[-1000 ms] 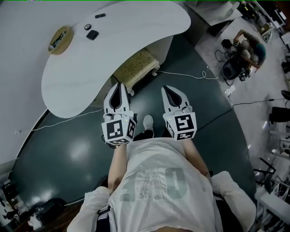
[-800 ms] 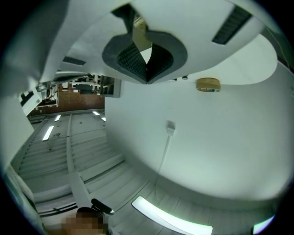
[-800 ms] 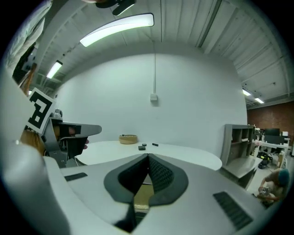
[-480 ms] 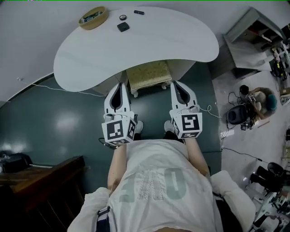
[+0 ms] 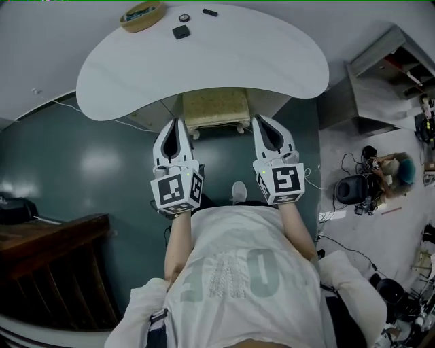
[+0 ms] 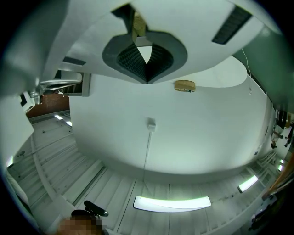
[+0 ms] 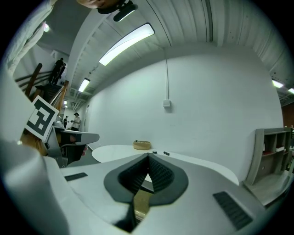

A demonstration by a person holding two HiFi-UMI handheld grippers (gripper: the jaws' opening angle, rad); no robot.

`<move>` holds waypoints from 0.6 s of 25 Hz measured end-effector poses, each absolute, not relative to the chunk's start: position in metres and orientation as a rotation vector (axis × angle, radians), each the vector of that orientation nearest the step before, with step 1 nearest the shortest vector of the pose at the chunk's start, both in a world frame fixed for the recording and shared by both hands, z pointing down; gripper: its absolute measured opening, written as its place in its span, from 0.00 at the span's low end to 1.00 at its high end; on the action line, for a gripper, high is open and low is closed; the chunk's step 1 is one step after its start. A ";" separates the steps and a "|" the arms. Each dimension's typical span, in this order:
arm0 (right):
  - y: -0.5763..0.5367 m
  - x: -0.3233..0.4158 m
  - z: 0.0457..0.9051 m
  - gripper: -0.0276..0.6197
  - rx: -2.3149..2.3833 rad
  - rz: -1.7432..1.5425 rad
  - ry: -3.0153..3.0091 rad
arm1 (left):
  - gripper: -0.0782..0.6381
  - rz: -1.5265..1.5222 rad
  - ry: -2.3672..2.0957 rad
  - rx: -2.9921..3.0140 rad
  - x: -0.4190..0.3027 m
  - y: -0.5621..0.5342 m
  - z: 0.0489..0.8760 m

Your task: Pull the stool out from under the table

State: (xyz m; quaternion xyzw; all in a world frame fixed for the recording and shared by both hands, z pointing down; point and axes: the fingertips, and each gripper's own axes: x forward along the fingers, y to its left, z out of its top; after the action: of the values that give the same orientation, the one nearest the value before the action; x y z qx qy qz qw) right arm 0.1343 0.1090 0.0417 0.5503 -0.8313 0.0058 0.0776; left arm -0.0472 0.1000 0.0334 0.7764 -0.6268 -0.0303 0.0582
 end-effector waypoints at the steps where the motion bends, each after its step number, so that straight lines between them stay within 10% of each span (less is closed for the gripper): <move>1: 0.109 0.145 0.045 0.09 1.653 0.031 -2.487 | 0.15 -0.081 -1.901 2.345 -0.039 0.100 0.036; 15: 0.111 0.174 0.047 0.08 1.780 0.114 -2.424 | 0.15 -0.071 -1.814 2.398 -0.001 0.091 0.017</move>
State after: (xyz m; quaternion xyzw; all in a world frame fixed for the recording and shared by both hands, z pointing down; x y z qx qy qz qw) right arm 0.1743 0.1112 0.0467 0.5903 -0.8036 0.0377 0.0660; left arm -0.0005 0.0905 0.0175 0.7954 -0.6019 -0.0236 0.0669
